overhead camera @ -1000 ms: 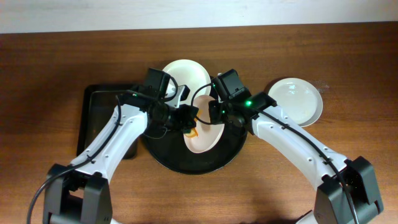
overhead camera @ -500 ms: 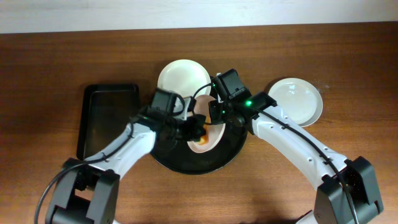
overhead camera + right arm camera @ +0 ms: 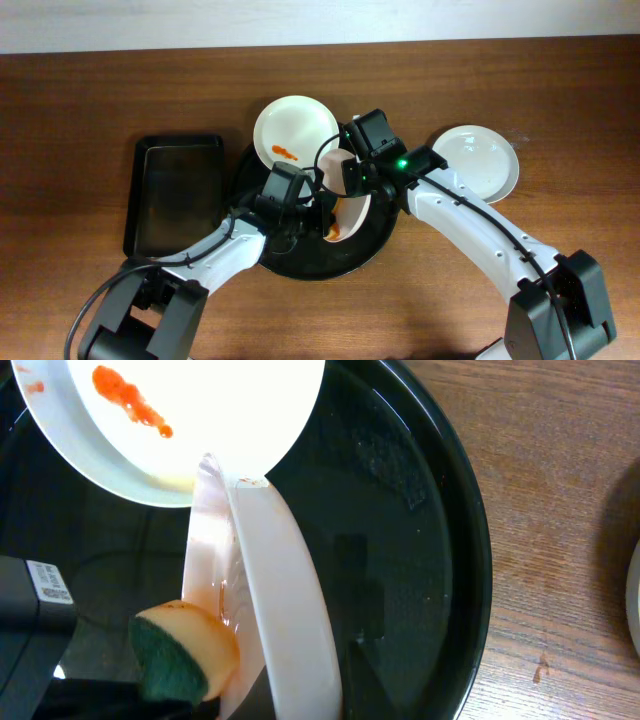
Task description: Clean dirty plates on tray and stack at the side
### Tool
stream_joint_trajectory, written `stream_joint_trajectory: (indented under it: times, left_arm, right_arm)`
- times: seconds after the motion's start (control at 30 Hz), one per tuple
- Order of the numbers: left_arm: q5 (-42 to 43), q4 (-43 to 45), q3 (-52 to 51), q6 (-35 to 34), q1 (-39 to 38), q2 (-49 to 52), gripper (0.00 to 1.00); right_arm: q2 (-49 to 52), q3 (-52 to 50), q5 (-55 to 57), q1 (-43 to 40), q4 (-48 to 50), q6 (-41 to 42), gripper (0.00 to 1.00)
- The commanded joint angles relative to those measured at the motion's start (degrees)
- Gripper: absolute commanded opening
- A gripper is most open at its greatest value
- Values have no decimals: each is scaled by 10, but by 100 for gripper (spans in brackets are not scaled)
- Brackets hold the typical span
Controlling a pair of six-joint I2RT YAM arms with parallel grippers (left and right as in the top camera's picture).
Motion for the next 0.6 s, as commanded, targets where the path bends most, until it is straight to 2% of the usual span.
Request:
stream_joint_trajectory:
  times: [0.0, 0.33, 0.43, 0.57]
  left_arm:
    - [-19, 27, -24, -14, -20, 0, 0]
    - [-74, 97, -26, -13, -19, 73, 0]
    - [-115, 105, -26, -13, -14, 75, 0]
    - [-116, 119, -24, -11, 9, 65, 0]
  right_arm:
    - [-2, 27, -61, 10, 12, 26, 4]
    - [-2, 30, -71, 10, 10, 26, 4]
    - [-2, 30, -71, 10, 9, 26, 4]
    - [-2, 30, -70, 10, 7, 26, 4]
